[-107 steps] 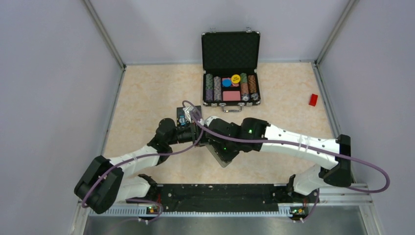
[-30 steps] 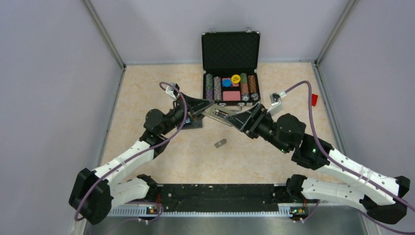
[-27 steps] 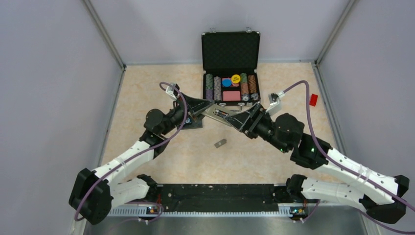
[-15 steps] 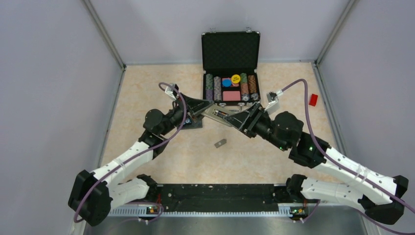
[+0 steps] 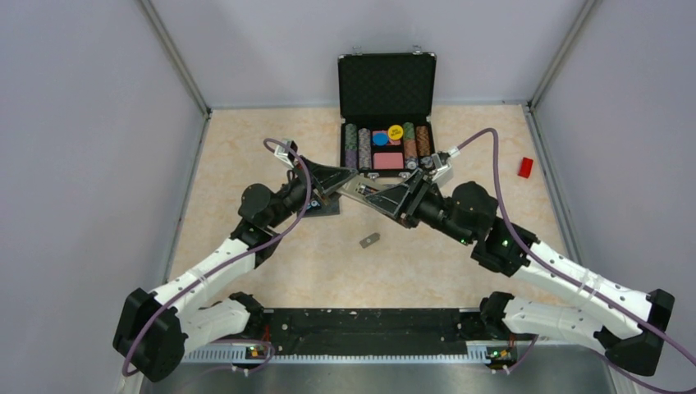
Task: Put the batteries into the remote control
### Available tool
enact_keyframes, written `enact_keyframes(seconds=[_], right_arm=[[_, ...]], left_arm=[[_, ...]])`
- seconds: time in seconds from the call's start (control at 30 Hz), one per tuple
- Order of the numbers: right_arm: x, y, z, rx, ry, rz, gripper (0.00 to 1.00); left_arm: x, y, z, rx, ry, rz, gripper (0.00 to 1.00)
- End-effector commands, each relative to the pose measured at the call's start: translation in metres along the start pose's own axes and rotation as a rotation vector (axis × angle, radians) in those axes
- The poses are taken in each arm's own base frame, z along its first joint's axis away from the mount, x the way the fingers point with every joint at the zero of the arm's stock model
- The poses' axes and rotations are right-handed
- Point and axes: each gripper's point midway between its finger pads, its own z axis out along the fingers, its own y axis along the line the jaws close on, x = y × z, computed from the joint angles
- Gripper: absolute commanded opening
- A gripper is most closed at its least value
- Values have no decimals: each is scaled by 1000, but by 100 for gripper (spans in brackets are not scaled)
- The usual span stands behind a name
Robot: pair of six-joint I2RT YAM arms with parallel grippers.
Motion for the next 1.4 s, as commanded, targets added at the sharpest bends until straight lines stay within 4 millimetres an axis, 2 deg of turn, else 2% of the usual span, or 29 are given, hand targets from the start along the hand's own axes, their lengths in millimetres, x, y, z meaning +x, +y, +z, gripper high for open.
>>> enact_keyframes(seconds=[0.0,0.1,0.27,0.4,0.67,0.93,1.37], right_arm=[[5,2,5,-33,32,4,46],[6,2,6,-34,32,3,48],[4,16,4,-64,42,-19,65],[0,22,0,-78,34,-33,74],[-10,31,-13,-101,0,-44,78],[-30,20,-27,-58,-112,-9,77],[-28,7,-15,-10,-85,18,52]], left_arm=[[-2,-42,0,135,-20,56,0],[-5,-41,2,138,-28,58,0],[-7,-34,3,118,-41,53,0],[-11,-25,4,92,-60,44,0],[-13,-11,4,51,-73,28,0],[-11,-8,1,42,-66,22,0],[-5,-8,0,37,-37,22,0]])
